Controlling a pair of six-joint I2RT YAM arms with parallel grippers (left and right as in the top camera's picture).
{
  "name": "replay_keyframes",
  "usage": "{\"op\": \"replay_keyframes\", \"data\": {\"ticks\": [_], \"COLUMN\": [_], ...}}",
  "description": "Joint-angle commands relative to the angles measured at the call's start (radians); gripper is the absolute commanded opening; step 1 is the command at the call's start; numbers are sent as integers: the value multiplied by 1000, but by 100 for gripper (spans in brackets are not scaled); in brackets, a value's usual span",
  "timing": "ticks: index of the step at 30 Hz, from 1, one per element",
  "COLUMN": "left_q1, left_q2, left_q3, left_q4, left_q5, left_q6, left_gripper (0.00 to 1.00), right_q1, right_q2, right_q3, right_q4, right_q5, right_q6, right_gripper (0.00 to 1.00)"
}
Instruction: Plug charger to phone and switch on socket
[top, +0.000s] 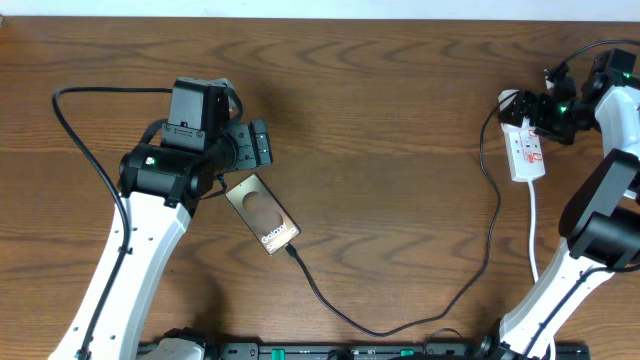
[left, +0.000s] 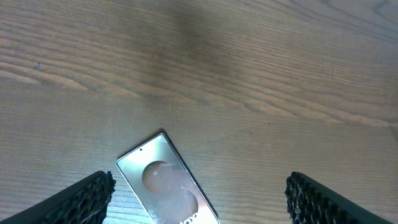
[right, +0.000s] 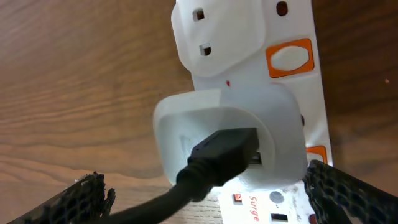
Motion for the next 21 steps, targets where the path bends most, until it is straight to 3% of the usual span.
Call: {"op": "replay_keyframes", "data": {"ticks": [1,21], "left_q1": [-2,-2], "left_q2": [8,8], "left_q3": [14,14], "left_q4": [-3,-3], "left_q5": [-10,-10], "left_q6": [9,9], "left_gripper": [91,91], "right_q1": [8,37], "right_q2": [11,98], "right_q3": [-3,-29], "right_q4": [4,-15], "right_q5": [-27,-124], "right_q6": [-8,1], "right_gripper": [99,99]}}
